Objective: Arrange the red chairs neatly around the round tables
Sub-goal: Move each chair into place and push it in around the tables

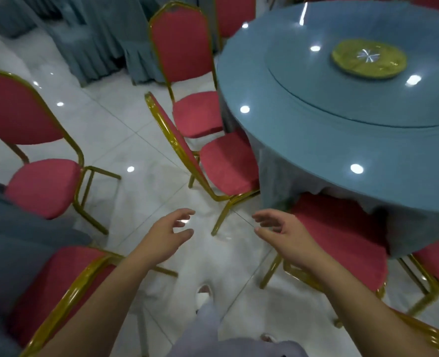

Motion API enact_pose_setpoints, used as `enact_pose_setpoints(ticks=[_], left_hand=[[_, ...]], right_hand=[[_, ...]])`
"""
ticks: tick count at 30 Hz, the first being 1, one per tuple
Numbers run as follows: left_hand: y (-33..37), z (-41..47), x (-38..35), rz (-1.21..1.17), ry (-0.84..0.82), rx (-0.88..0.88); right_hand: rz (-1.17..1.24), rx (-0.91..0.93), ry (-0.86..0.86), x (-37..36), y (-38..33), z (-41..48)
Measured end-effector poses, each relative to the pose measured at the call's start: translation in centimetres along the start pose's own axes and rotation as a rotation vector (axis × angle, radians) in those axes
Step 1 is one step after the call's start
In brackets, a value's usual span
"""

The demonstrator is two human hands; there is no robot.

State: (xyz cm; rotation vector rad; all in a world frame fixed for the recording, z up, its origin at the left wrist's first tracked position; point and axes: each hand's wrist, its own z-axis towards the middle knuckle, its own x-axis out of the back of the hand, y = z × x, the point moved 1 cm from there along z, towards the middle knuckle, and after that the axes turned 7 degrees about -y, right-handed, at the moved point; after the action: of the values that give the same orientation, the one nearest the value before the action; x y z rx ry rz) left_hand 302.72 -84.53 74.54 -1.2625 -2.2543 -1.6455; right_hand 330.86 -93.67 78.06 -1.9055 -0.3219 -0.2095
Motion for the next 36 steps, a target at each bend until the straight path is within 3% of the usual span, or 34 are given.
enact_pose_setpoints(ticks=[6,12,19,29,32,36], left_hand=[[-1.3,3.6,10.2,-0.077,0.019,-0.062],[-0.9,9.7,18.7,-0.060,0.103,-0.101],[0.1,21.5,26.5,0.195,0.149,-0.151],[2.2,36.1,31.0,0.494,0.105,0.012],[2.0,38.3,31.8,0.545,0.006,0.004],[2.1,42.9,34.1,0.723,-0.116,0.032]], right_hand=[[0.085,-0.006,0.040,-6.4,-6.0,7.2],[-0.017,0.000,0.020,-7.6,-9.4,13.6],[-0.182,-0.003,-0.005,-5.7,-13.4,26.0],[-0.642,-0.048,-0.221,-10.6,-16.5,44.3],[-0.483,-0.171,-0.370,-9.8,-15.6,45.3],[-0.380,-0.198,-0.341,-9.4,-13.9,45.6]])
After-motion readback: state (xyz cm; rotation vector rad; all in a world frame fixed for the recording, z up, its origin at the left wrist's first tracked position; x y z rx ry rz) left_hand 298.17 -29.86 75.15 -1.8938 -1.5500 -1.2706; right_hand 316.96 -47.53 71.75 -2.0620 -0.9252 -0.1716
